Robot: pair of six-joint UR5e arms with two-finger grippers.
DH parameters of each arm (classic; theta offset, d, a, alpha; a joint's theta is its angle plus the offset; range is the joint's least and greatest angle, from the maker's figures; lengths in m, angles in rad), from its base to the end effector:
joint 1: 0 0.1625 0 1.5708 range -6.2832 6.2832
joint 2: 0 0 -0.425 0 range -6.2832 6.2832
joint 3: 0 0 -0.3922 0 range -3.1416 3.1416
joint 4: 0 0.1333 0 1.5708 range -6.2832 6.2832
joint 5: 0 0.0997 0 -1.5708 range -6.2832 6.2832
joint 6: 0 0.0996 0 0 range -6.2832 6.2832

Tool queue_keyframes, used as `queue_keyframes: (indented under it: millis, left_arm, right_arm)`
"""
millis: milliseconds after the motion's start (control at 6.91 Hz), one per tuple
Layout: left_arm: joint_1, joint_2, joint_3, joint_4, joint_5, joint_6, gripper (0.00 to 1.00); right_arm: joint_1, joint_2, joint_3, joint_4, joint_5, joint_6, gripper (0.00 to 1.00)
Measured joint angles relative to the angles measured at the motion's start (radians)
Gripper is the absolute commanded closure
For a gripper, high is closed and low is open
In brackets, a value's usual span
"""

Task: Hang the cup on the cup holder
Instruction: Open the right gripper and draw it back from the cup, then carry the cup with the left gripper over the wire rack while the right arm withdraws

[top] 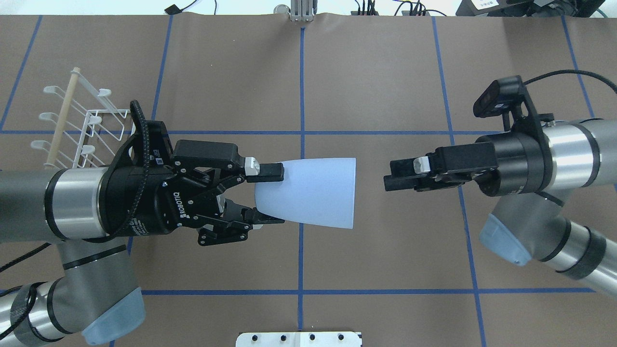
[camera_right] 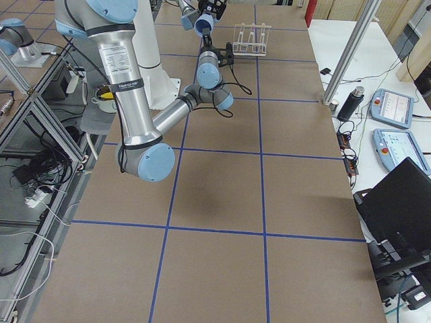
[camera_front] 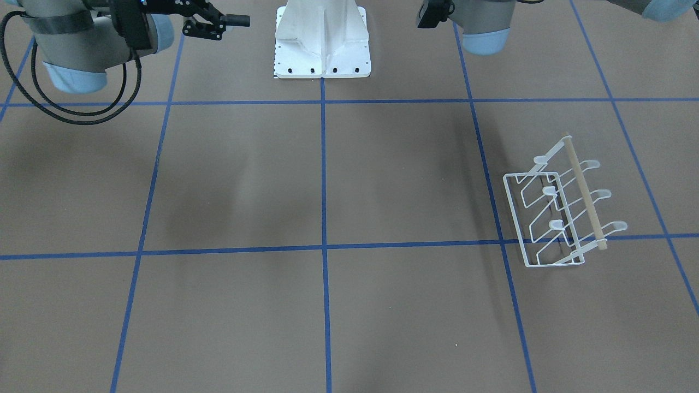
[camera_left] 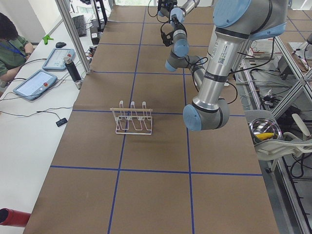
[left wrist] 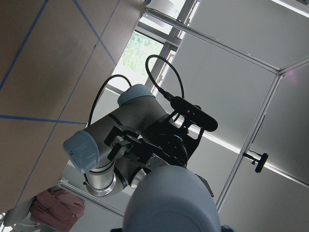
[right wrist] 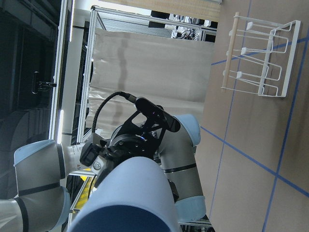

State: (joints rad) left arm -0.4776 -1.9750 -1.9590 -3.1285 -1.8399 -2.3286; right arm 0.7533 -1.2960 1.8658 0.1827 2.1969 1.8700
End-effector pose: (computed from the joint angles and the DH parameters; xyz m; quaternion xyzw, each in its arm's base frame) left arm 0.3423 -0.2975 0.1356 -0.1789 0.8982 -0.1203 0.3831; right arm -0.2670 -0.3531 0.2320 0.0771 -0.8780 -0.0542 0.4692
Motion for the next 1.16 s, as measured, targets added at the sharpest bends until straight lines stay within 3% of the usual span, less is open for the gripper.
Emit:
queue_keyframes:
  millis: [289,579,868,1157]
  left_arm:
    - [-0.087,0.029,-0.004,0.071,-0.038,0.012,1.00]
    - [-0.257,0.034,-0.011,0.272,-0.221,0.099,1.00]
    - [-0.356,0.035,-0.028,0.482,-0.321,0.273,1.00]
    - [-0.416,0.036,-0.075,0.710,-0.341,0.481,1.00]
  right_arm:
    - [0.231,-0.026,-0.061,-0.044,0.166,-0.006,0.00]
    - [0.457,-0.043,-0.122,-0.220,0.323,-0.171,0.00]
    - [0.585,-0.136,-0.140,-0.437,0.350,-0.633,0.00]
    - [0.668,-0.206,-0.148,-0.636,0.305,-1.052,0.00]
